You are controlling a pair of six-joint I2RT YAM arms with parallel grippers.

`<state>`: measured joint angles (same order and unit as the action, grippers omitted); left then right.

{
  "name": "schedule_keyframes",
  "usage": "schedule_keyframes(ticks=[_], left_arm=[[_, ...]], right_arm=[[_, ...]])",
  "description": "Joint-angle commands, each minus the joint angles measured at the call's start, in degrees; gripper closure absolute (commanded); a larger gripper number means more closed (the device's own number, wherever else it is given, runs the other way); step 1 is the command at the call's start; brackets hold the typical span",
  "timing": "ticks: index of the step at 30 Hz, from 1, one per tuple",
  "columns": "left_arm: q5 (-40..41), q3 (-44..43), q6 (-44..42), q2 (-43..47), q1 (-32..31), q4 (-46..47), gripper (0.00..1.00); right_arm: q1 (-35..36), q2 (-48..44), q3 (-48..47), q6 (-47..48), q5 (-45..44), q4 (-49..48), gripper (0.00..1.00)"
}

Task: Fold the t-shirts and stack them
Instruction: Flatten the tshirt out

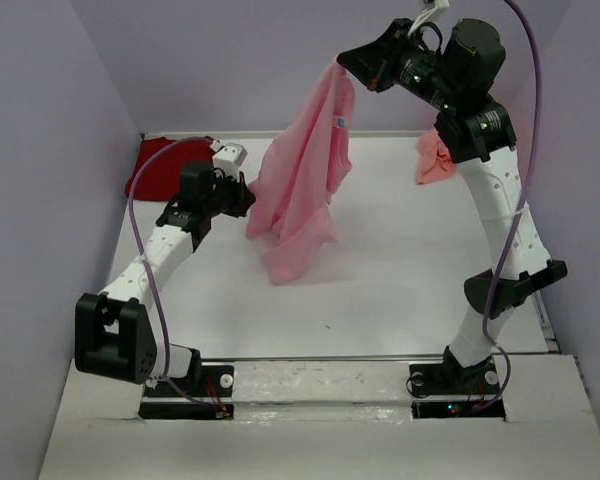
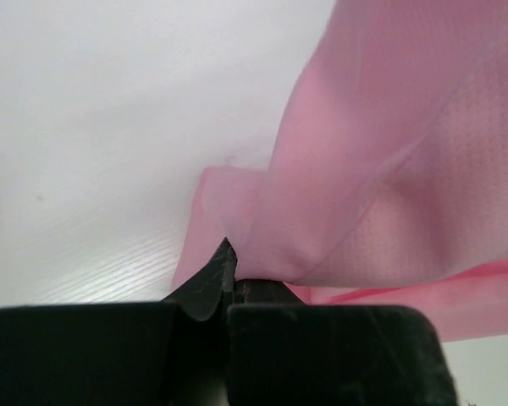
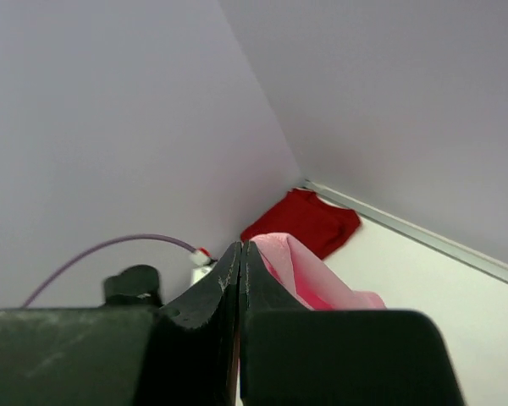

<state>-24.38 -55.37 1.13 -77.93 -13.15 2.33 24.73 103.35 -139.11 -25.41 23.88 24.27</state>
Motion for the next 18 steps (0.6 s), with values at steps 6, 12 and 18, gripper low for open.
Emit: schedule_keyframes(ticks=[6,12,18], left_arm=[[27.79,-12.30,-1.48,4.19,-0.21,-11.64,1.00],[38.17,-18.18,0.72,3.66,-0.21,-14.63,1.00],[40.90,-22.67,2.21,4.54,-0.21,-20.16,1.00]], right_arm=[[-5.40,-10.71,14.91,7.39,-14.56,5.25,1.00],[-9.26,-10.27,17.37,7.57,-17.64,10.71,1.00],[-9.26,-15.71,26.86,6.60,-19.39,13.69,1.00]])
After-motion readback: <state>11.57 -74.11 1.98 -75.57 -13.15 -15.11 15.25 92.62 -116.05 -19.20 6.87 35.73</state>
